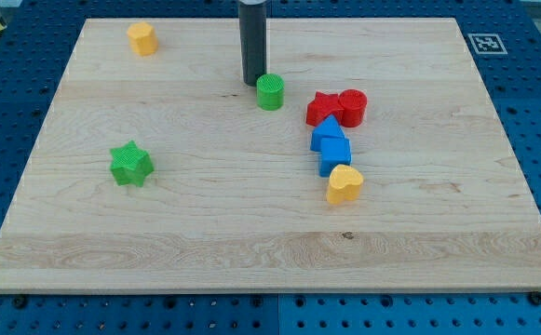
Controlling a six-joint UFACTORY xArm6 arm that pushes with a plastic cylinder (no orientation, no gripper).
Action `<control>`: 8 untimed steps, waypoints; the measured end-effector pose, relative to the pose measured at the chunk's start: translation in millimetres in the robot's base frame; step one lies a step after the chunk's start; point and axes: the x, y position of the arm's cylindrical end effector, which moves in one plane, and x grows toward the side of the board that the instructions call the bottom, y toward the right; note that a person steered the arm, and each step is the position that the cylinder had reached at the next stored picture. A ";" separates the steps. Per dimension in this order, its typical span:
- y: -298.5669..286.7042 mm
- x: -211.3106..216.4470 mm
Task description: Push the green circle above the red circle
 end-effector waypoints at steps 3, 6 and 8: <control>-4.6 18.5; -5.3 46.3; 18.1 44.2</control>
